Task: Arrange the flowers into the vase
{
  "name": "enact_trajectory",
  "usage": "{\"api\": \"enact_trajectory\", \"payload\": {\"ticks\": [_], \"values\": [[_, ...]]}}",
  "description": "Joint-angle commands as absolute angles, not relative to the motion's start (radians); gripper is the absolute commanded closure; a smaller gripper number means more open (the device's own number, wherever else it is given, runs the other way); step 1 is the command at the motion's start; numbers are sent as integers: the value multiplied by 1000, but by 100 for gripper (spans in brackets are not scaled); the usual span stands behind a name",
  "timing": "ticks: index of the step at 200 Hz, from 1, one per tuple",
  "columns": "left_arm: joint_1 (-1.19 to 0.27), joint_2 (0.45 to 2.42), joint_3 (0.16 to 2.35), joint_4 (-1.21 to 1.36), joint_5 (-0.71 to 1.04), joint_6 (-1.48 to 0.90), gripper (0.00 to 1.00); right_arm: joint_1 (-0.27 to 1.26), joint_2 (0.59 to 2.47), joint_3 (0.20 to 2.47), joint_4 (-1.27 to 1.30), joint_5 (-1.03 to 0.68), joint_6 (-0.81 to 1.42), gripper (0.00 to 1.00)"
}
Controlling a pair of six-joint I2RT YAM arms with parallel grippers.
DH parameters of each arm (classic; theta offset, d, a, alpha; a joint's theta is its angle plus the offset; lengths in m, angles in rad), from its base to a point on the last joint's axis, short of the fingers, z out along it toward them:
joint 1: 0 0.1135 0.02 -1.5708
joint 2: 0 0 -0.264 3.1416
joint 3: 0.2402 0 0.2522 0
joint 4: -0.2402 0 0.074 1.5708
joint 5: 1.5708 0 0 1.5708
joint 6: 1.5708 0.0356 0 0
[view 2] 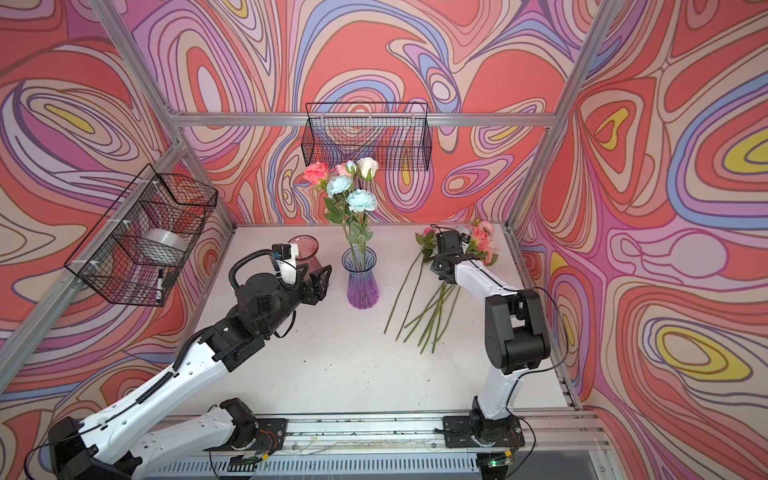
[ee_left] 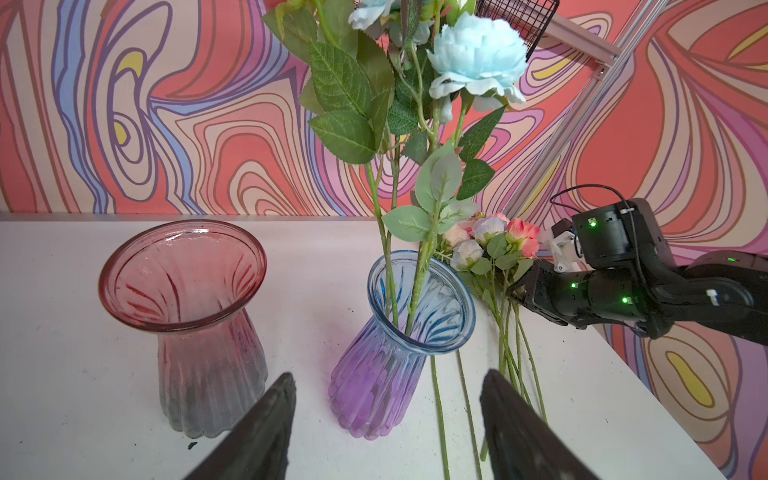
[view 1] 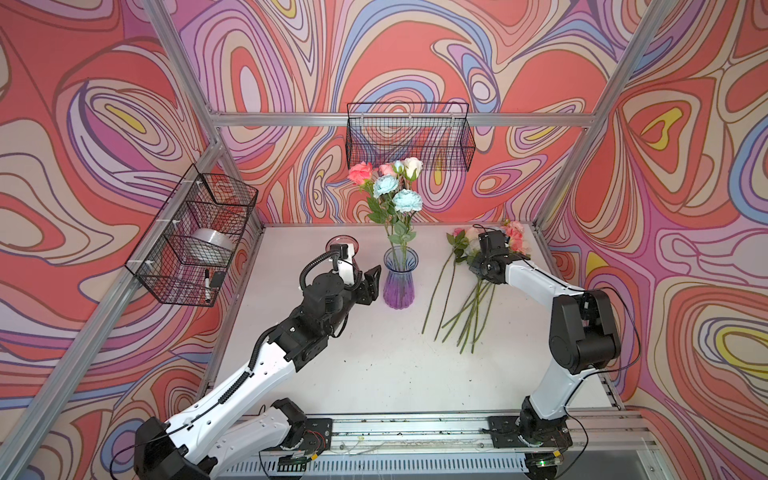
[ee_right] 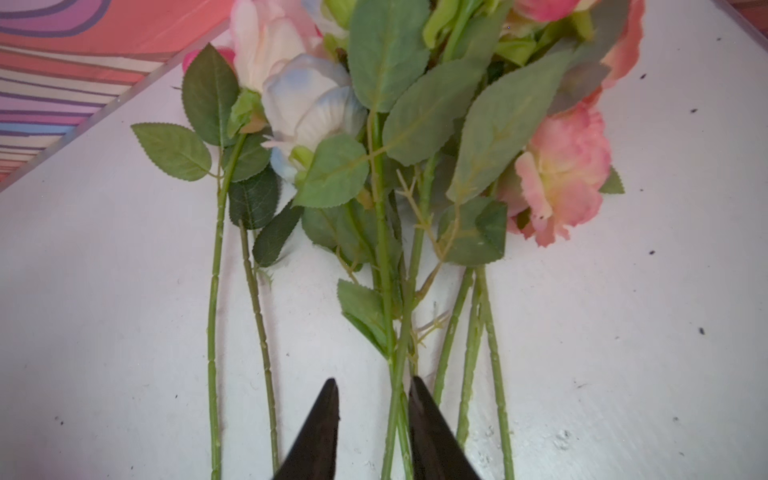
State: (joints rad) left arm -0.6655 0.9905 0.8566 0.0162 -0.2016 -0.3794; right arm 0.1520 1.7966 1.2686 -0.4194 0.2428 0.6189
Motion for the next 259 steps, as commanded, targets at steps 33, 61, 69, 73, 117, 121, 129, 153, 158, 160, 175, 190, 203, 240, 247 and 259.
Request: {"api": "enact_trajectory", "payload": {"ticks": [33,61,69,73,117,121,129,153,158,160,175,190,203,240,247,259], "values": [[-659,994,887,4,-171,-406,30,101,1871,1308,-462,226,642,70],[-660,999,889,4,-161,-412,29,87,1890,1296,-446,199,647,70],[-660,1000,888,3,-161,-414,30,82,1894,1288,-429,182,646,71],[-660,1001,889,4,-162,-413,30,79,1895,1283,-422,177,646,72],[-659,1009,889,1,-167,-411,30,60,1897,1261,-355,124,640,81],[-660,1009,890,2,-166,-410,30,56,1900,1262,-354,119,640,81],[-660,1009,888,2,-167,-411,30,52,1902,1260,-346,107,637,81],[-660,1009,891,2,-164,-411,30,48,1893,1245,-320,75,637,78],[-660,1008,891,2,-163,-410,30,47,1889,1240,-315,75,637,77],[-660,1007,891,2,-162,-410,30,48,1888,1238,-311,74,638,77],[-658,1004,891,1,-160,-411,30,48,1904,1243,-314,76,639,76],[-658,999,892,0,-166,-410,30,46,1939,1270,-340,78,647,76],[-658,996,891,0,-170,-407,30,46,1954,1267,-330,69,654,79],[-658,994,888,3,-174,-406,29,46,1943,1252,-299,59,665,94],[-658,994,888,2,-173,-408,29,45,1937,1252,-303,62,663,96],[-656,993,890,3,-163,-408,30,46,1915,1242,-300,67,661,97]]}}
